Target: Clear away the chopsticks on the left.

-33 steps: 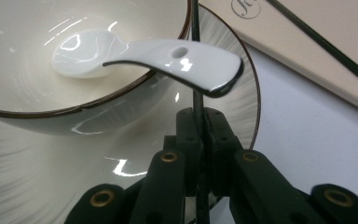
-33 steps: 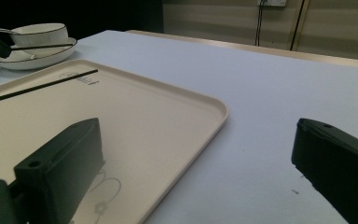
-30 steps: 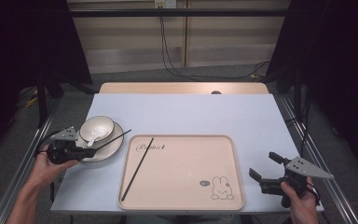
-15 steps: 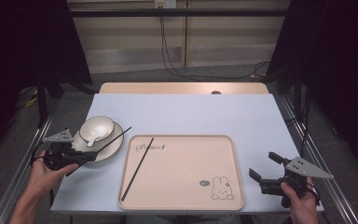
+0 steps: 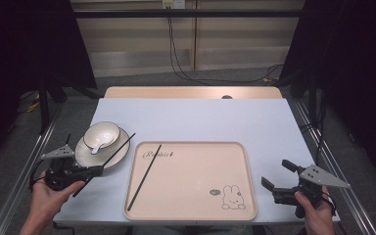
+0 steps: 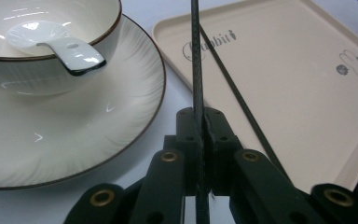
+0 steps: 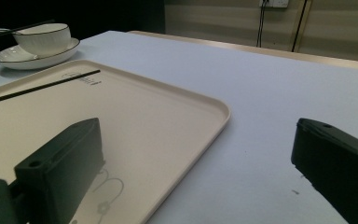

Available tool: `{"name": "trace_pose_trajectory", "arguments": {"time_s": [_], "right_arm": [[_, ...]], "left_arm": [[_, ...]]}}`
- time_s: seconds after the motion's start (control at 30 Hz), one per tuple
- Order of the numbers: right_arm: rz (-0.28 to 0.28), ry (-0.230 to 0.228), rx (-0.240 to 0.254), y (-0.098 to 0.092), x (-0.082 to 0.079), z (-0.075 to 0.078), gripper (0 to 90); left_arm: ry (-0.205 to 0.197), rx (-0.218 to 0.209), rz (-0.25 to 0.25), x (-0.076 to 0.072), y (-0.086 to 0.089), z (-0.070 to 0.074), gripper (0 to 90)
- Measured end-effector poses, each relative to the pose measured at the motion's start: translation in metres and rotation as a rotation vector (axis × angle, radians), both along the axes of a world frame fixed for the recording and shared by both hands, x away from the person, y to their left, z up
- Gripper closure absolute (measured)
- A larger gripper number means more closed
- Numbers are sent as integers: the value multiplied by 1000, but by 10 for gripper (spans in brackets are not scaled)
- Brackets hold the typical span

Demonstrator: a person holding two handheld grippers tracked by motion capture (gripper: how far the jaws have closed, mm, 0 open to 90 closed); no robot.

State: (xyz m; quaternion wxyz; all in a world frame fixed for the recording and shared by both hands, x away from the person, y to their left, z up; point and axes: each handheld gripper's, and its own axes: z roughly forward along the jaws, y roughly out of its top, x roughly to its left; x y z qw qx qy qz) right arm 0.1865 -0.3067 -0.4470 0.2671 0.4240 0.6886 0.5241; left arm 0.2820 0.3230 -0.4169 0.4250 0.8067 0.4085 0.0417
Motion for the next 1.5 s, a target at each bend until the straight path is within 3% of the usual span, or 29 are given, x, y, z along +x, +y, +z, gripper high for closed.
{"name": "trace_pose_trajectory", "arguments": {"time_s": [0.33,0.4,0.43,0.47,0.57,0.83,0.87,0.97,1.07,1.3,1.5], "right_arm": [[0,-3,1,0,0,0,19],[2,-2,0,0,0,0,19],[0,-3,0,1,0,0,19],[5,-2,-2,1,0,0,19],[4,-2,-2,1,0,0,19],[4,-2,-1,1,0,0,19],[6,-2,-1,1,0,0,19],[5,-2,-1,1,0,0,19],[5,-3,-2,1,0,0,19],[7,-2,0,1,-1,1,19],[8,-4,-5,1,0,0,19]], "left_arm": [[-30,-24,50,-27,-20,11,860],[-32,-34,69,-32,-26,12,860],[-42,-20,93,-35,-30,12,860],[-39,-37,117,-38,-35,12,860],[-40,-25,147,-40,-42,11,859],[-10,-32,164,-43,-70,6,859],[-13,-12,168,-45,-76,7,859],[-16,-5,200,-48,-87,9,859],[1,-30,197,-49,-96,12,859],[39,-1,232,-33,-123,-2,858],[55,16,252,-22,-129,-10,858]]}}
